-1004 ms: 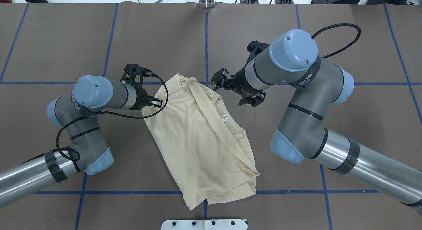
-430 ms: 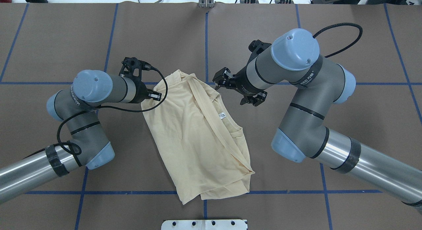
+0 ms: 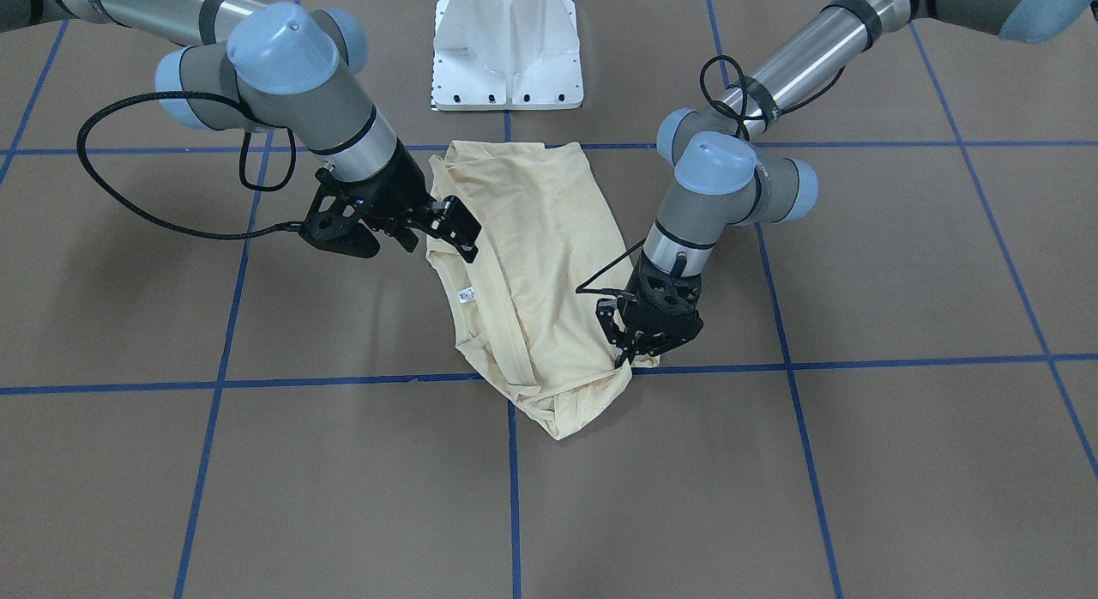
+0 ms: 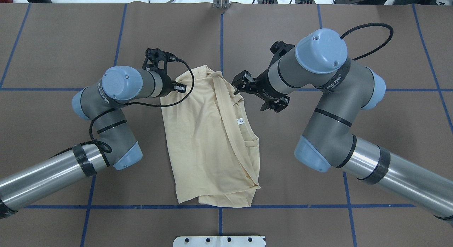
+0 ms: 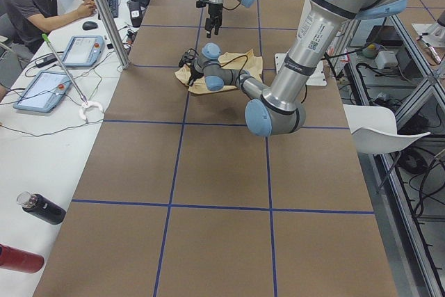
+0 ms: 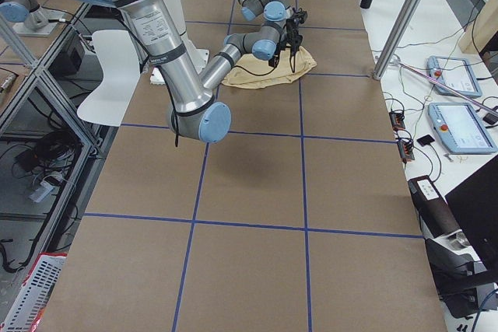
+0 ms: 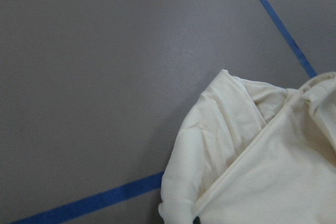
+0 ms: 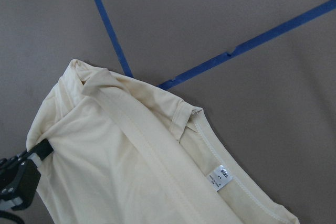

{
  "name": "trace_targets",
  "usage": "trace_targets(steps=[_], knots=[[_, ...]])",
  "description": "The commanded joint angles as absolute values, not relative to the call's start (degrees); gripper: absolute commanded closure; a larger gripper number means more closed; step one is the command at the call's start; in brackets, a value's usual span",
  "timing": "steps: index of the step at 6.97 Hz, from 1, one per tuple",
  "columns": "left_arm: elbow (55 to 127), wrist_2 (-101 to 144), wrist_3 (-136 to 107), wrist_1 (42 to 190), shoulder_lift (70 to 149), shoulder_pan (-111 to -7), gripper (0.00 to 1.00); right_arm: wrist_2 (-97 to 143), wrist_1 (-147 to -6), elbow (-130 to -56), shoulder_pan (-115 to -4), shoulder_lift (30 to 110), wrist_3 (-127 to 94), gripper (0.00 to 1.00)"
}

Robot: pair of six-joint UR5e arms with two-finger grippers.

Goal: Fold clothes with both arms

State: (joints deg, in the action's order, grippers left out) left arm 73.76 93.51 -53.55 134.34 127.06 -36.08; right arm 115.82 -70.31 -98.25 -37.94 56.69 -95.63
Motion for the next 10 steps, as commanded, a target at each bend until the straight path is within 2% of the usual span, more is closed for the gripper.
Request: trace_targets(steps=[1, 3, 5, 6, 7, 10], knots=[[66.6, 90.9, -53.7, 134.8, 133.5, -37.2, 1.0, 115.5, -70.2, -98.6, -38.4, 57.9, -95.6, 0.0], [61.5, 89.1, -53.6, 138.5, 136.0, -37.5, 1.0, 115.3, -70.2, -98.6, -38.4, 58.3, -95.6, 0.0], [61.2, 89.1, -53.6, 138.8, 136.1, -38.1, 1.0, 115.2, -70.1, -98.6, -38.4, 58.4, -95.6, 0.0], [61.2, 89.1, -53.5, 138.8, 136.1, -38.2, 0.24, 115.2, -70.2, -98.6, -38.4, 58.4, -95.6, 0.0], [61.3, 89.2, -53.6, 138.9, 136.1, -38.8, 0.0, 115.2, -70.2, -98.6, -38.4, 58.3, -95.6, 0.0], [64.3, 97.3, -53.0, 138.7, 135.3, -44.3, 0.0, 111.3, -70.6, -98.9, -37.6, 57.9, -94.3, 0.0]])
